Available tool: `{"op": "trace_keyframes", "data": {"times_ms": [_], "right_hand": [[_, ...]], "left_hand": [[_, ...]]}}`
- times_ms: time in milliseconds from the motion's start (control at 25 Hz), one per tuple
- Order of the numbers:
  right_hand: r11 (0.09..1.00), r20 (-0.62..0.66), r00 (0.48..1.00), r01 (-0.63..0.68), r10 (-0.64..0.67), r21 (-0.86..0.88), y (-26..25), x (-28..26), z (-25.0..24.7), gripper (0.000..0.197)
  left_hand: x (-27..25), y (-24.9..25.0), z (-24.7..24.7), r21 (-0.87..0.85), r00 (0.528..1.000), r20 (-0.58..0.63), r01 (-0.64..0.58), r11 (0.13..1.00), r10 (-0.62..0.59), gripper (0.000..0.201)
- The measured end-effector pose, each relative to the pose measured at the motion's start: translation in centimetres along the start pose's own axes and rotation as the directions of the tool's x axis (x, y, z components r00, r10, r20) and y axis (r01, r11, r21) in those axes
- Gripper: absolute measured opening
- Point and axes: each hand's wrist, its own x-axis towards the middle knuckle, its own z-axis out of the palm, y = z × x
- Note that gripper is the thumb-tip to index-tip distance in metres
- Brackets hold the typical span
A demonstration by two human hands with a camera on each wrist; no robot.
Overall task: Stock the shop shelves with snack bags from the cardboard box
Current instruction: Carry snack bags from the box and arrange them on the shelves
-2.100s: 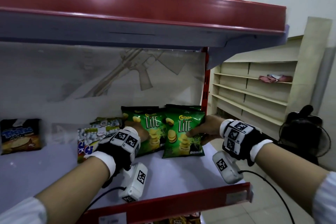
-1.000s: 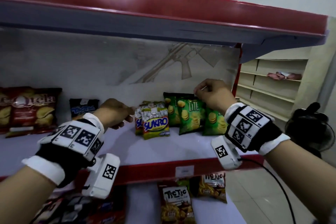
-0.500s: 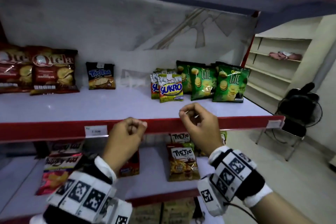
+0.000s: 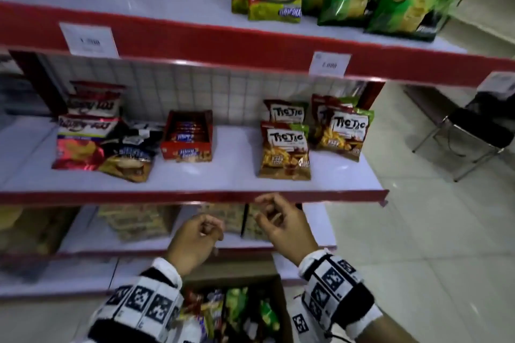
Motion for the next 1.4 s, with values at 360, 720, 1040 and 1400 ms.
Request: {"op": "trace_keyframes", "data": {"times_ms": [360, 720, 1040, 1400], "right_hand": [[0.966, 0.184, 0.951, -0.228, 0.248, -0.123, 11.5, -2.4, 7.8, 0.018], [0.944, 0.269, 0.929, -0.178, 0.254, -0.278, 30.5, -2.8, 21.5, 0.021], [0.903, 0.592, 0.762, 0.022, 0.262, -0.428, 44.1, 0.3, 35.7, 0.03], [0.864, 0.798, 0.544, 0.238, 0.26, -0.444, 50.7, -0.3, 43.5, 0.047]], "left_hand": [[2.5, -13.7, 1.9, 0.109, 0.978, 0.028, 0.203, 0.973, -0.207, 0.027], [10.6, -34.3, 3.2, -0.004, 0.939, -0.023, 0.343, 0.939, -0.343, 0.013], [19.2, -48.7, 3.7, 0.173, 0.971, -0.01, 0.238, 0.956, -0.24, 0.01], [20.7, -51.6, 3.3, 0.473, 0.997, 0.054, 0.031, 0.88, -0.064, 0.02]]}}
